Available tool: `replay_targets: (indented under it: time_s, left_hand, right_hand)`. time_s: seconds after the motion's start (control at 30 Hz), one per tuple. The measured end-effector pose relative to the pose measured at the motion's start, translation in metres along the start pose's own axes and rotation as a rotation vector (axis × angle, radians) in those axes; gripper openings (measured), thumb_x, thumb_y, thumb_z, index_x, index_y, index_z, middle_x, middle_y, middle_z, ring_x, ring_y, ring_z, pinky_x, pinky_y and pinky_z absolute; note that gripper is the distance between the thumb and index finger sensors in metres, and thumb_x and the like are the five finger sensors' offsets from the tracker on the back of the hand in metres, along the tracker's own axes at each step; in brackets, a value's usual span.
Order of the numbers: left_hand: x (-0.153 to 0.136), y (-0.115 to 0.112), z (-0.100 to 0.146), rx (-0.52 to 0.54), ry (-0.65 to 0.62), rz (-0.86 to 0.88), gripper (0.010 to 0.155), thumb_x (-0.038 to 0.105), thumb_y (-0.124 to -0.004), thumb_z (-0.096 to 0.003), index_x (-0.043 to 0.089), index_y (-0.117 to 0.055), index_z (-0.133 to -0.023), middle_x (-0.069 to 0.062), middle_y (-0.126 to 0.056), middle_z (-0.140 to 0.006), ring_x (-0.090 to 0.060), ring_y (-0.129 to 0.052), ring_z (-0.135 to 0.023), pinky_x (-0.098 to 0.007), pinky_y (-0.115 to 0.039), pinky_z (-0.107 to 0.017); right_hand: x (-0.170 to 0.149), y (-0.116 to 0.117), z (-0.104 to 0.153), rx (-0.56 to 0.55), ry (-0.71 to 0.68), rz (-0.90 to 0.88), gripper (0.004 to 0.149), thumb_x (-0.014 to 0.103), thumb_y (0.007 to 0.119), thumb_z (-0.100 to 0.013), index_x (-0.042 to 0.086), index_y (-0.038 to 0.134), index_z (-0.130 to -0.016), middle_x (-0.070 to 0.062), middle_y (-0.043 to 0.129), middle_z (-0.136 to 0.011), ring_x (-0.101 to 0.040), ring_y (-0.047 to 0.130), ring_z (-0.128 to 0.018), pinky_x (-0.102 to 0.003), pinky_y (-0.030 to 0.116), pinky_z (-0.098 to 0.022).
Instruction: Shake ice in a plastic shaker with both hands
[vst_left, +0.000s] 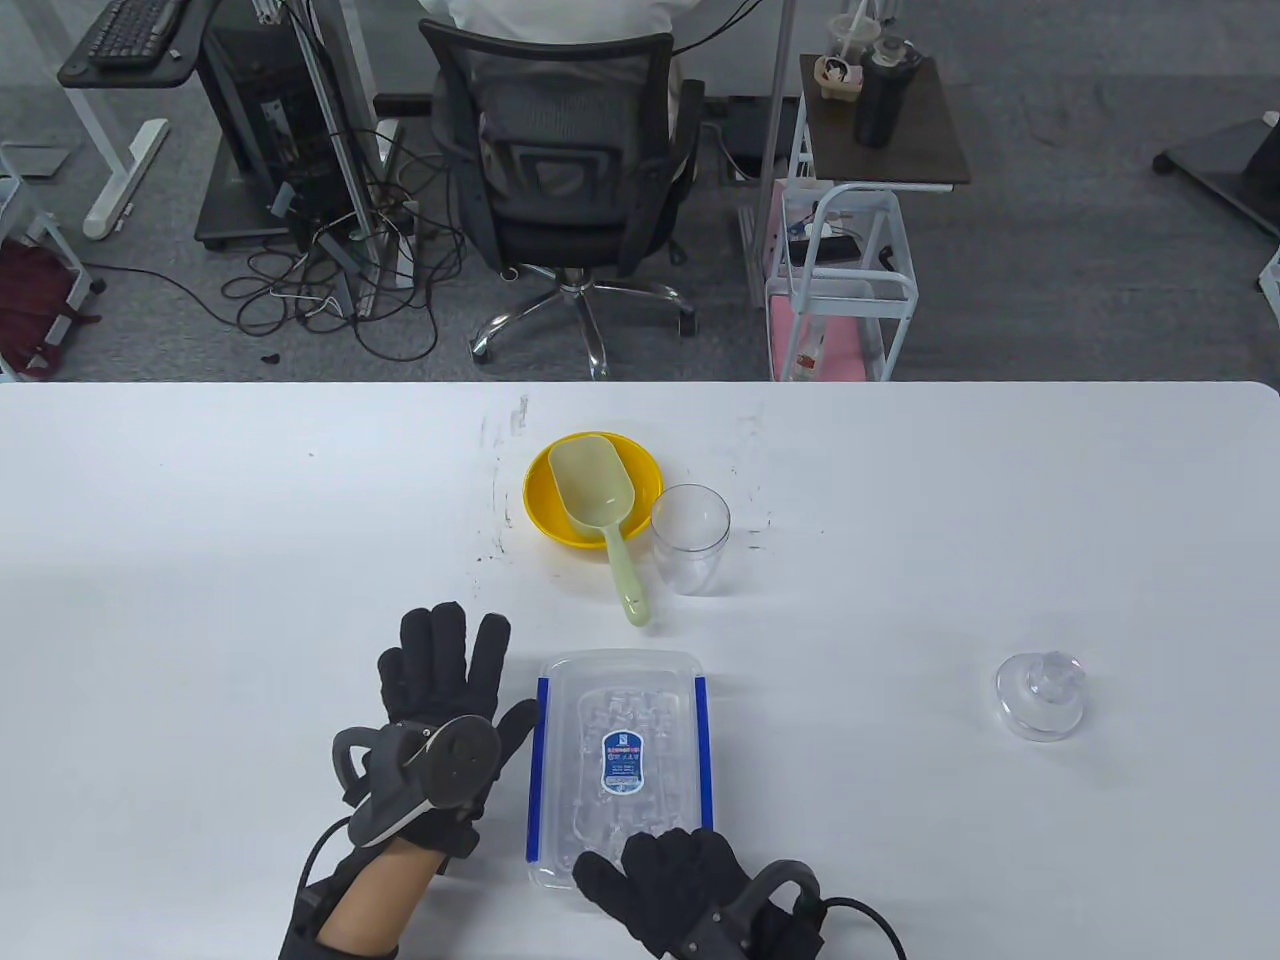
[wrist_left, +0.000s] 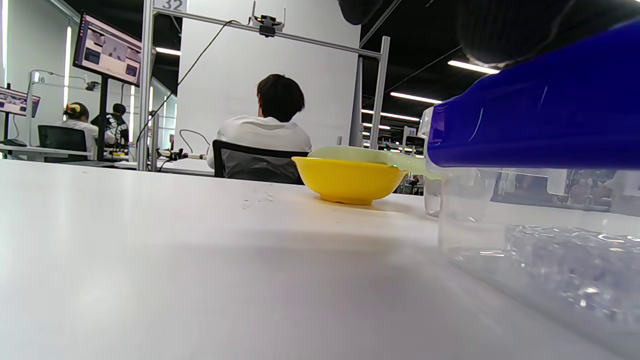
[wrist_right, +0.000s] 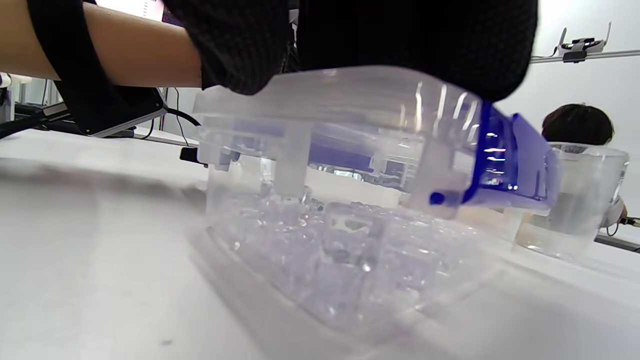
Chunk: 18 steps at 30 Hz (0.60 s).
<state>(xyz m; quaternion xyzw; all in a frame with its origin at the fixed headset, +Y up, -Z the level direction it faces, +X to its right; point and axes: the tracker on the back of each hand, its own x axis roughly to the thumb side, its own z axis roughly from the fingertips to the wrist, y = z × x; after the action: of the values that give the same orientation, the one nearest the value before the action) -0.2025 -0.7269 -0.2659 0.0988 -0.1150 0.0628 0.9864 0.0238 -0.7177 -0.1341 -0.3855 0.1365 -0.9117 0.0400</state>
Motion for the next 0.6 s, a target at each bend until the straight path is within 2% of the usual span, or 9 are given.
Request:
replay_targets:
  time_s: [0.07,0.13,0.23,0.3,0.33,0.37,0.4,0.5,0.6]
  left_hand:
    - [0.001,0.000,0.001,0.000,-0.006,0.012,0.081,0.059,-0.069,-0.0524,0.023,-0.036,-0.117,-0.022,-0.020,-0.118,-0.052,-0.024,-0.107,-0.069,-0.032,-0.073]
    - [0.002,0.002,0.002,0.004,-0.017,0.042,0.079,0.059,-0.068,-0.0526,0.022,-0.039,-0.117,-0.023,-0.024,-0.118,-0.052,-0.028,-0.107,-0.068,-0.037,-0.073]
    - [0.004,0.011,0.006,0.041,-0.058,0.149,0.078,0.060,-0.066,-0.0533,0.021,-0.042,-0.116,-0.024,-0.025,-0.117,-0.053,-0.033,-0.106,-0.065,-0.044,-0.072]
    - [0.008,0.016,0.008,0.034,-0.085,0.196,0.078,0.060,-0.066,-0.0533,0.017,-0.048,-0.115,-0.027,-0.037,-0.116,-0.053,-0.050,-0.102,-0.061,-0.057,-0.068]
    - [0.010,0.017,0.010,0.021,-0.104,0.197,0.078,0.060,-0.066,-0.0528,0.013,-0.052,-0.113,-0.028,-0.055,-0.111,-0.052,-0.069,-0.093,-0.057,-0.069,-0.061]
    - [0.011,0.016,0.012,0.008,-0.109,0.194,0.078,0.061,-0.065,-0.0526,0.010,-0.057,-0.111,-0.028,-0.072,-0.103,-0.048,-0.086,-0.081,-0.052,-0.079,-0.052]
    - [0.012,0.012,0.016,-0.029,-0.102,0.198,0.079,0.061,-0.065,-0.0525,0.007,-0.059,-0.110,-0.027,-0.079,-0.097,-0.044,-0.094,-0.072,-0.047,-0.083,-0.047]
    - [0.013,-0.001,0.025,-0.144,-0.097,0.248,0.079,0.062,-0.064,-0.0526,0.003,-0.064,-0.106,-0.023,-0.092,-0.083,-0.035,-0.103,-0.056,-0.039,-0.088,-0.037]
    - [0.011,-0.012,0.026,-0.257,-0.076,0.311,0.066,0.051,-0.058,-0.0561,0.004,-0.070,-0.102,-0.019,-0.097,-0.074,-0.030,-0.105,-0.048,-0.036,-0.089,-0.033]
  right_hand:
    - [-0.003,-0.001,0.000,-0.006,-0.002,-0.015,0.076,0.039,0.089,-0.026,0.037,0.069,-0.100,-0.013,0.078,-0.087,-0.032,0.081,-0.065,-0.050,0.079,-0.051]
    - [-0.013,-0.007,0.000,-0.032,0.024,-0.047,0.077,0.045,0.089,-0.025,0.037,0.070,-0.099,-0.009,0.082,-0.088,-0.032,0.084,-0.068,-0.051,0.079,-0.054]
    - [-0.044,-0.018,0.001,-0.109,0.148,-0.151,0.080,0.047,0.090,-0.025,0.031,0.071,-0.101,-0.012,0.081,-0.093,-0.038,0.084,-0.074,-0.055,0.076,-0.057]
    - [-0.066,-0.018,0.001,-0.153,0.236,-0.186,0.082,0.049,0.089,-0.025,0.030,0.070,-0.102,-0.014,0.079,-0.095,-0.040,0.083,-0.077,-0.056,0.075,-0.056]
    - [-0.079,-0.014,0.002,-0.162,0.291,-0.197,0.084,0.050,0.089,-0.024,0.028,0.069,-0.103,-0.015,0.079,-0.095,-0.042,0.083,-0.076,-0.055,0.077,-0.055]
    - [-0.087,-0.010,0.002,-0.152,0.327,-0.205,0.086,0.052,0.089,-0.024,0.025,0.068,-0.103,-0.016,0.079,-0.094,-0.042,0.085,-0.073,-0.054,0.078,-0.052]
    - [-0.098,-0.003,0.004,-0.128,0.373,-0.215,0.090,0.055,0.088,-0.023,0.021,0.067,-0.104,-0.018,0.079,-0.093,-0.043,0.088,-0.070,-0.051,0.081,-0.048]
    - [-0.118,0.015,0.005,-0.020,0.471,-0.289,0.100,0.064,0.084,-0.021,0.009,0.066,-0.102,-0.022,0.084,-0.086,-0.040,0.096,-0.056,-0.042,0.087,-0.034]
    - [-0.126,0.030,0.006,0.062,0.501,-0.507,0.099,0.066,0.083,-0.020,0.005,0.071,-0.097,-0.022,0.090,-0.078,-0.036,0.100,-0.046,-0.036,0.089,-0.025]
